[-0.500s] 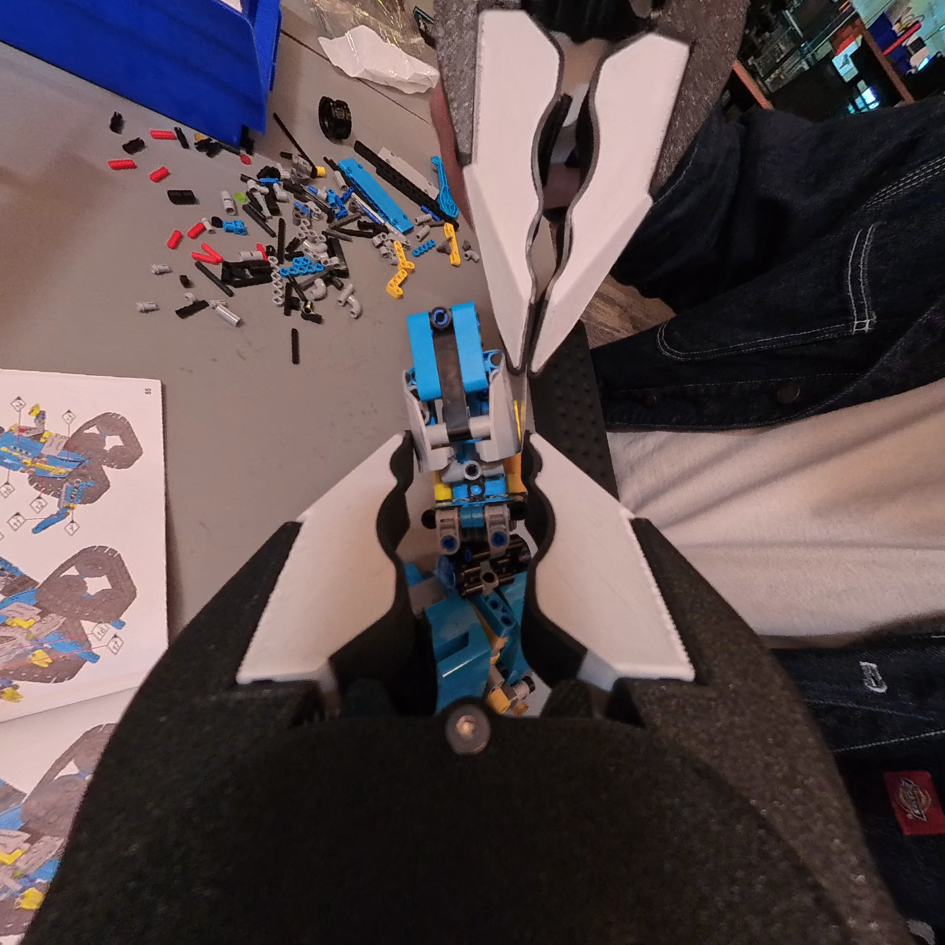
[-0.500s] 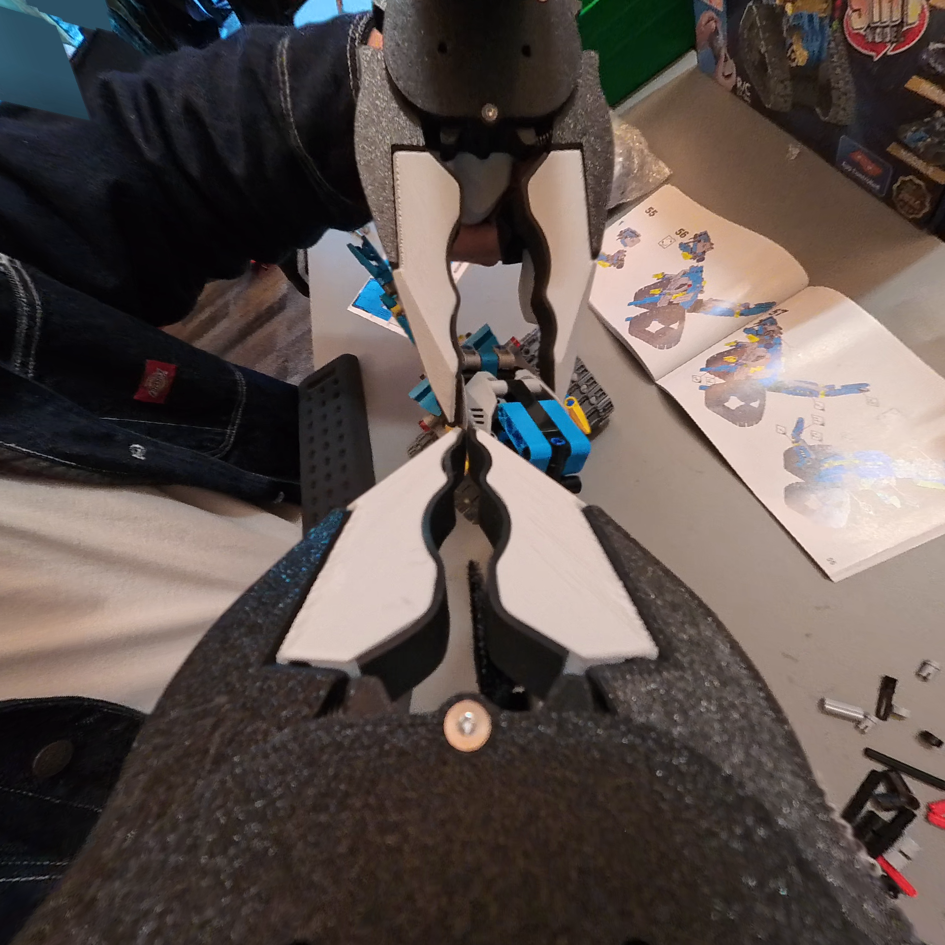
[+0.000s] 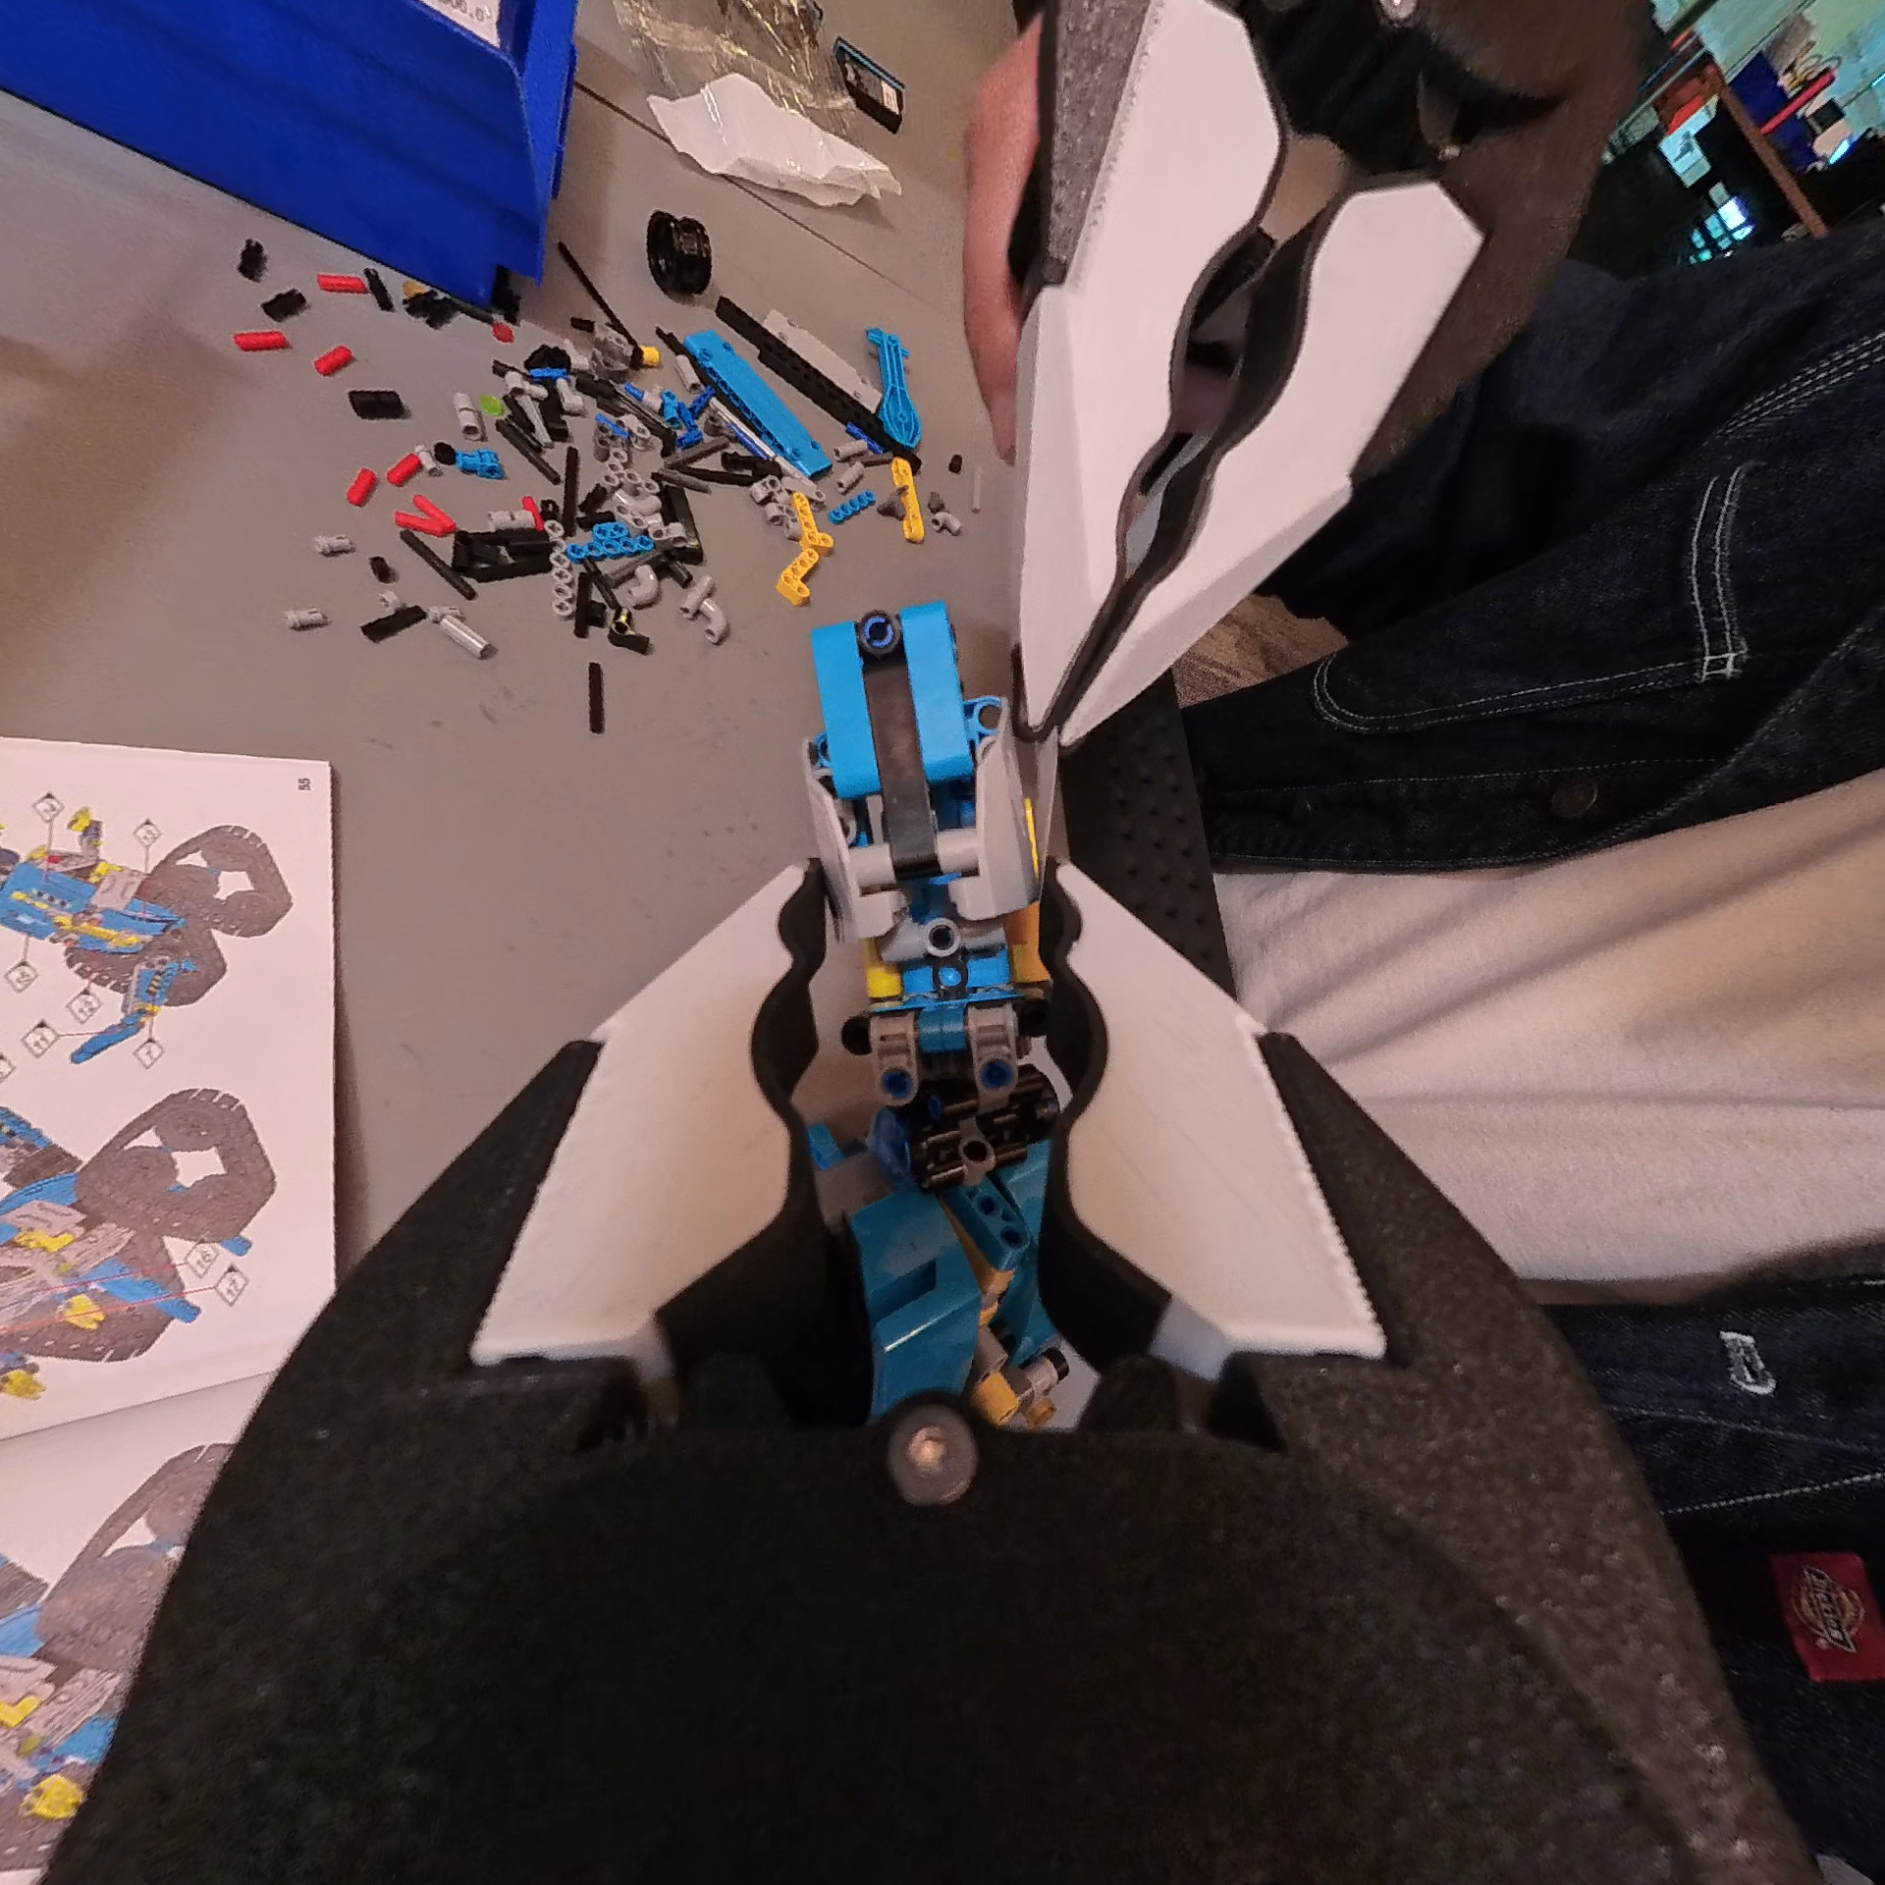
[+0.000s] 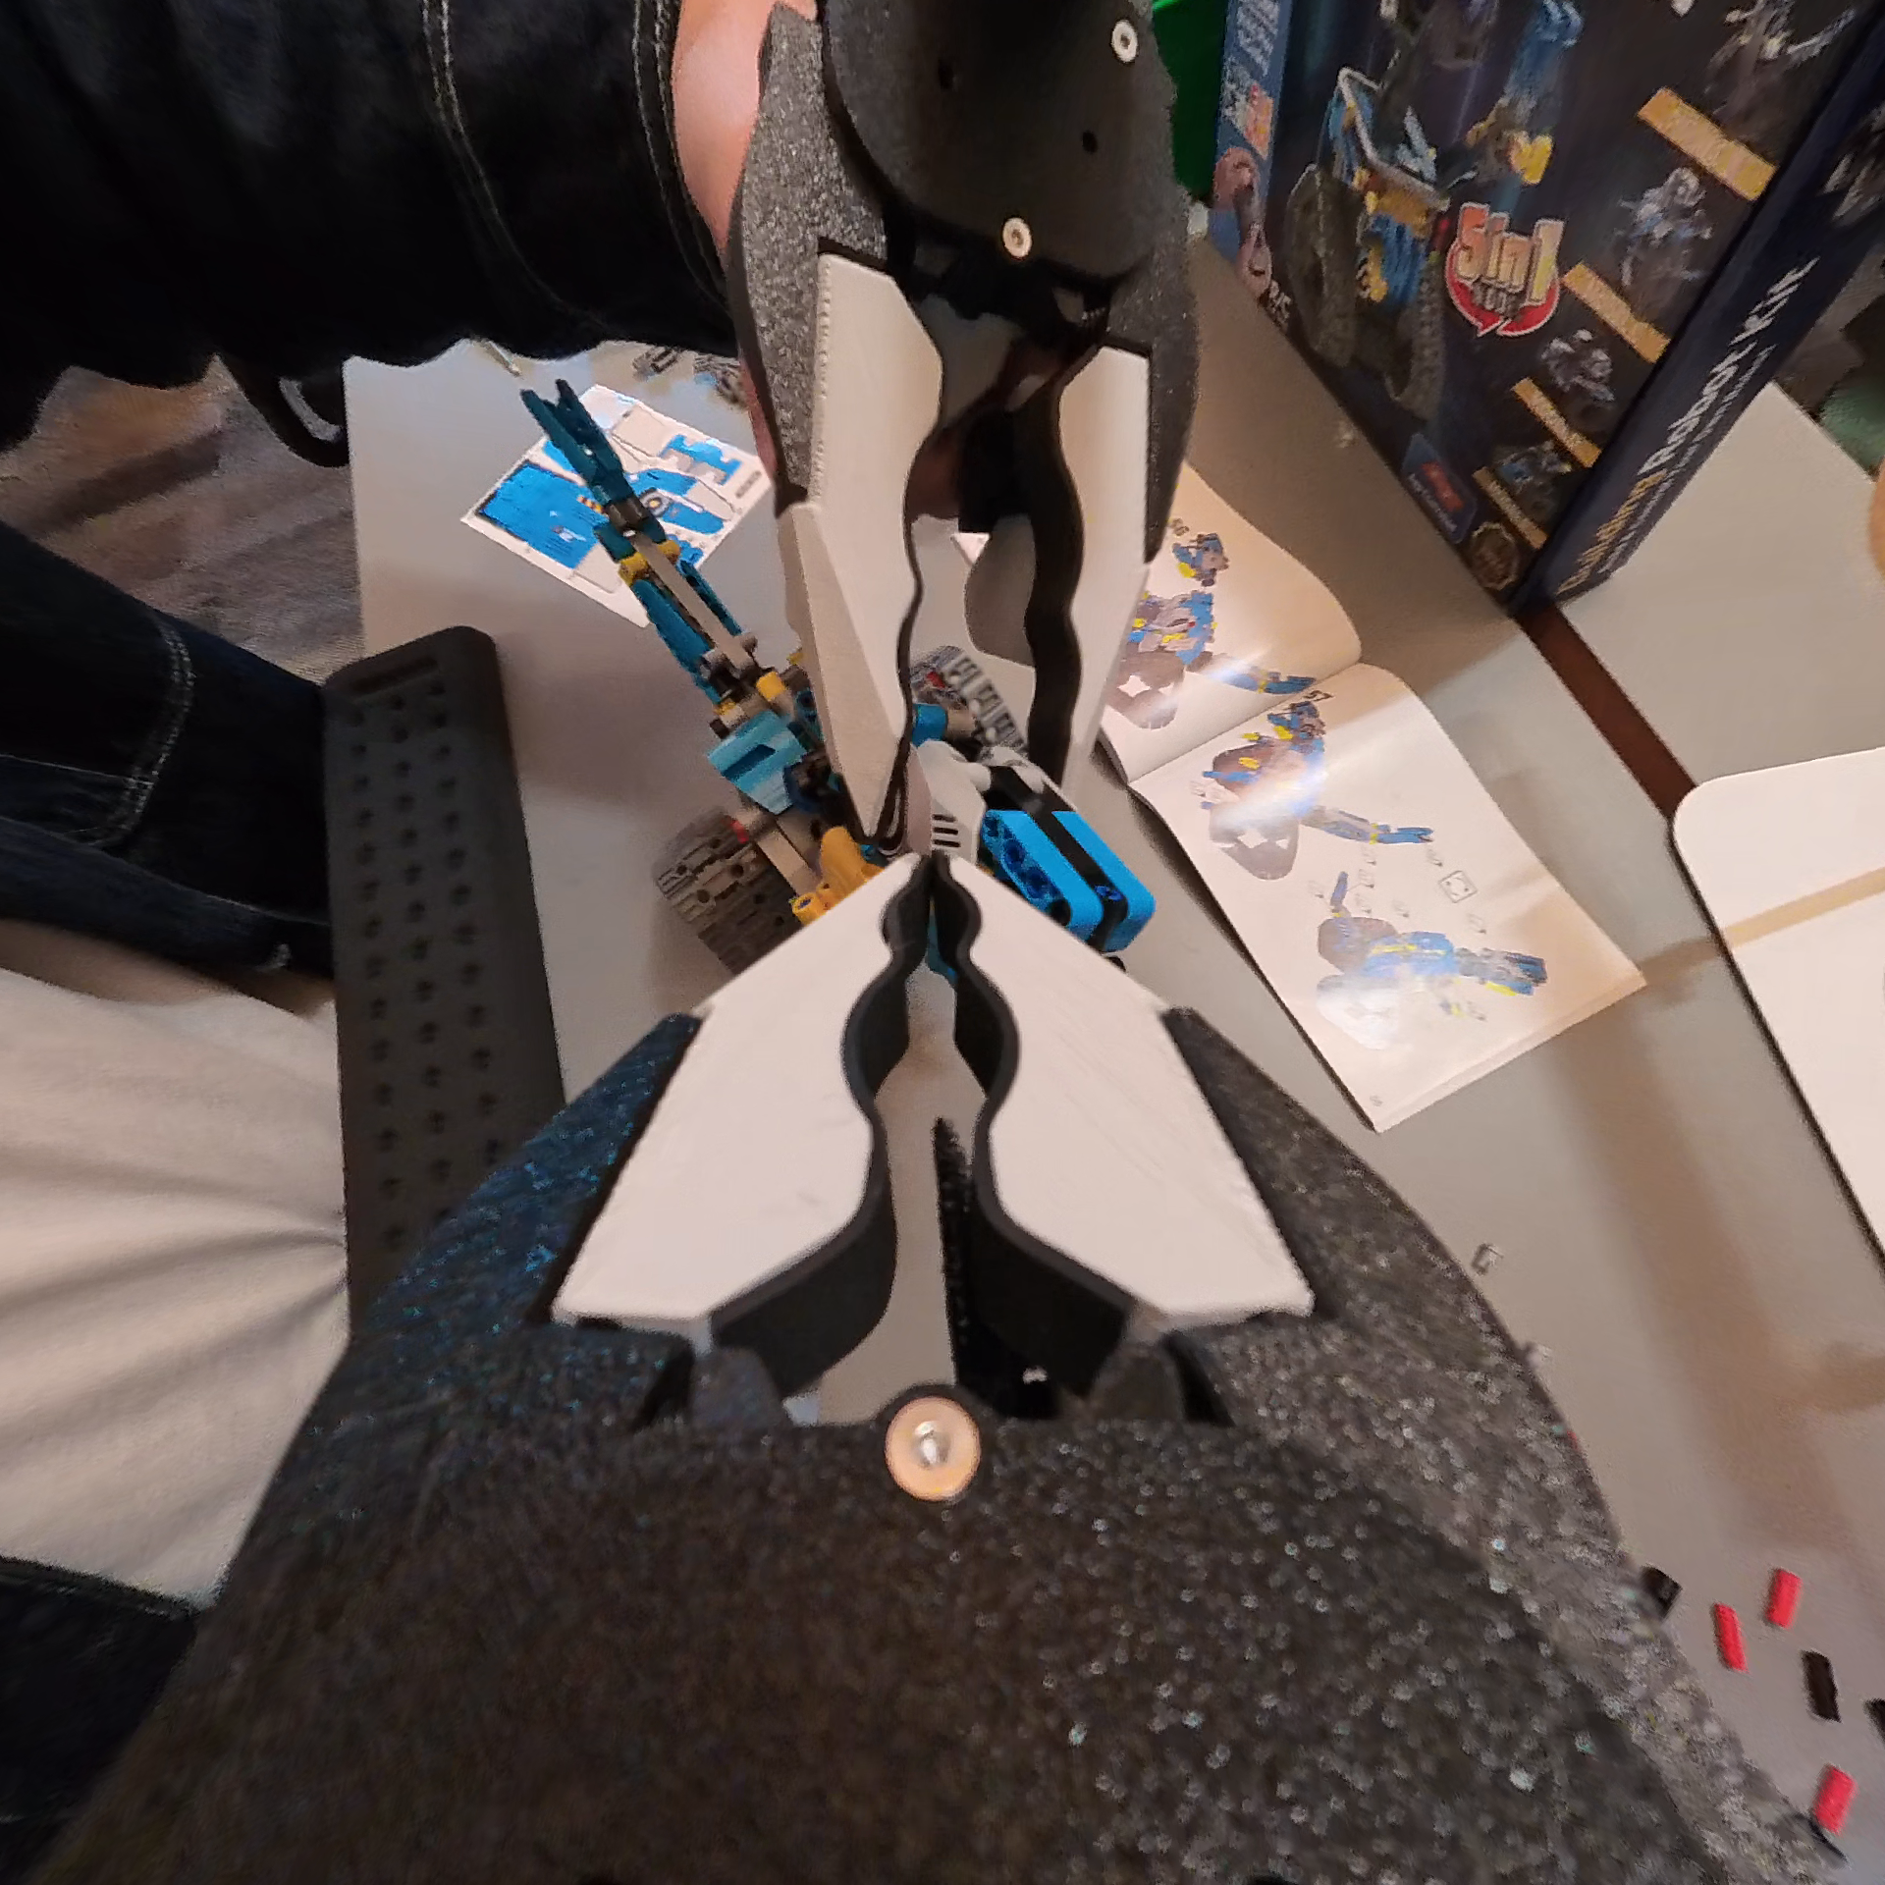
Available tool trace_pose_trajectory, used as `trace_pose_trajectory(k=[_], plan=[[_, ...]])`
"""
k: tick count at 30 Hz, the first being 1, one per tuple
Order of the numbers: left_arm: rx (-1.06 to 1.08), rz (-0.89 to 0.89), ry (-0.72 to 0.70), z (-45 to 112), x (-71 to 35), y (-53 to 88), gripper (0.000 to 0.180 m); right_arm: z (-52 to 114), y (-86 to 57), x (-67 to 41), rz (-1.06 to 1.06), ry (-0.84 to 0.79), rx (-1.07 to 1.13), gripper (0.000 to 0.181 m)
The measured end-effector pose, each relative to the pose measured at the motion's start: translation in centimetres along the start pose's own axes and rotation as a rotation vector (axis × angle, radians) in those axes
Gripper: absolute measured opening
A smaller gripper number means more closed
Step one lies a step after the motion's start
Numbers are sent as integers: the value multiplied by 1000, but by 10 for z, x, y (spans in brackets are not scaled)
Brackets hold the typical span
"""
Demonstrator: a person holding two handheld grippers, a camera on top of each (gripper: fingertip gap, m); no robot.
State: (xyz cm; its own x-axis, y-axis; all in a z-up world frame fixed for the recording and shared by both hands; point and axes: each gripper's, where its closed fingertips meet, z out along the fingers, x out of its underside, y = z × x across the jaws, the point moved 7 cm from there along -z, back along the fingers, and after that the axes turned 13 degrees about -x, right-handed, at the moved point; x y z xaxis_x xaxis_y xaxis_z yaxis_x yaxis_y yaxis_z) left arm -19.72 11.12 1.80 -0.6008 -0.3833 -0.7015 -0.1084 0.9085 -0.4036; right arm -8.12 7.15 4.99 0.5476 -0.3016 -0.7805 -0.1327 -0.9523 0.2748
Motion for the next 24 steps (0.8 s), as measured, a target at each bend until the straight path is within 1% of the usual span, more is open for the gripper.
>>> trace_pose_trajectory(k=[4,6,7,9,11,13,16,17,20,21,24], plan=[[-6,-1,-1,-1,0,0,40,-1,0,0,18,6,28,0],[-7,2,-4,-3,1,0,40,-10,-8,-1,39,-7,108,0],[-12,2,-6,-3,1,0,40,-14,-8,-1,36,-8,110,0],[-15,2,-5,-2,1,0,40,-19,0,-4,23,-39,49,0],[-10,1,-5,-1,1,-1,40,-28,-2,-7,39,-93,75,0],[-8,-5,-5,1,0,0,40,-25,6,-10,61,-135,-25,0],[-9,-10,-10,3,0,0,41,-20,10,-8,38,-115,-44,0],[-10,-3,-8,3,1,-1,41,-21,12,-10,34,-131,-63,0],[-29,26,9,3,5,-2,60,-22,13,-9,72,-147,-132,0],[-26,25,8,2,6,-2,63,-21,11,-7,87,-144,-150,0],[-7,20,-3,-1,4,-4,63,-19,2,-4,115,-102,-162,0]])
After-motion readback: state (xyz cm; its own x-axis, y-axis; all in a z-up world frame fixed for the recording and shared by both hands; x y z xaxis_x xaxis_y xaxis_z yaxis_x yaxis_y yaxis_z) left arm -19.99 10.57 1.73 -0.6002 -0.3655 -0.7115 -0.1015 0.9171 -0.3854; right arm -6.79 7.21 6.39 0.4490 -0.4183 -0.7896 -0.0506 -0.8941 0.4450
